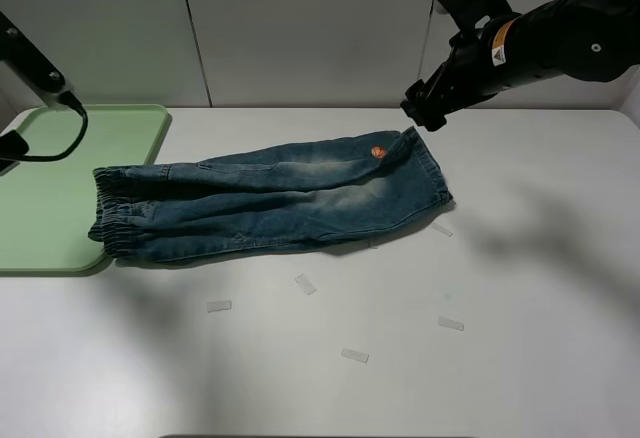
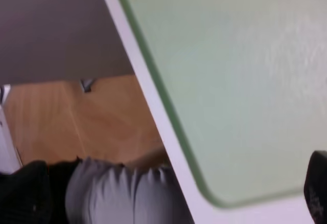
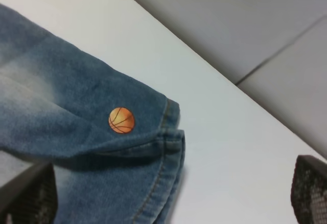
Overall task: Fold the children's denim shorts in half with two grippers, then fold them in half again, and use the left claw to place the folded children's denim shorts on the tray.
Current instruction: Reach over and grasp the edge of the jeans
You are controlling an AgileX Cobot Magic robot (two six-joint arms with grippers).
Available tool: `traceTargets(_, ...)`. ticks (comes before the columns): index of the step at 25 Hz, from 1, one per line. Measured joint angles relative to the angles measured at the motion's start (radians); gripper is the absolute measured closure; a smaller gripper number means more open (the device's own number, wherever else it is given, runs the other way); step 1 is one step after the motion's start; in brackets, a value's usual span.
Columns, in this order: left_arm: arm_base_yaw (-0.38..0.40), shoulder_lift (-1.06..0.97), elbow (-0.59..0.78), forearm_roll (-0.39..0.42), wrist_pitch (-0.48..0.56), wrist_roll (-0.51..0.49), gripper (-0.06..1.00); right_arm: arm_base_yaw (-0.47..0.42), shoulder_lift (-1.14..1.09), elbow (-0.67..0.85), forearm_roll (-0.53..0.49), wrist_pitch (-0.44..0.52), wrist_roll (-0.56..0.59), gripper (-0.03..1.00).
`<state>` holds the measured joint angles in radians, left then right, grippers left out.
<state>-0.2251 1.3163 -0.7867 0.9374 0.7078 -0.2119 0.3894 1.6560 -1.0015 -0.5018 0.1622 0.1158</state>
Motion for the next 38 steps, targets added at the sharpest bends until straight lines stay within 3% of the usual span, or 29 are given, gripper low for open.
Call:
traceTargets(15, 0.000, -0.553, 0.000, -0.368, 0.272, 0.060, -0.04, 0.000, 0.000, 0.000, 0.100, 0.027, 0.000, 0.27)
traceTargets(23, 0.000, -0.860, 0.000, -0.483, 0.354, 0.086, -0.04, 0.003, 0.000, 0.000, 0.131, 0.032, -0.003, 0.27)
traceTargets(27, 0.000, -1.000, 0.000, -0.529, 0.414, 0.089, -0.04, 0.045, 0.000, 0.000, 0.137, 0.034, -0.028, 0.27)
traceTargets(30, 0.000, -1.084, 0.000, -0.613, 0.457, 0.089, -0.04, 0.090, 0.000, 0.000, 0.138, 0.034, -0.054, 0.27)
traceTargets(34, 0.000, -1.170, 0.015, -0.725, 0.459, 0.089, -0.04, 0.125, 0.000, 0.000, 0.143, 0.039, -0.071, 0.27)
traceTargets(38, 0.000, -1.245, 0.098, -0.782, 0.443, 0.089, -0.03, 0.125, 0.000, 0.000, 0.155, 0.063, -0.072, 0.27)
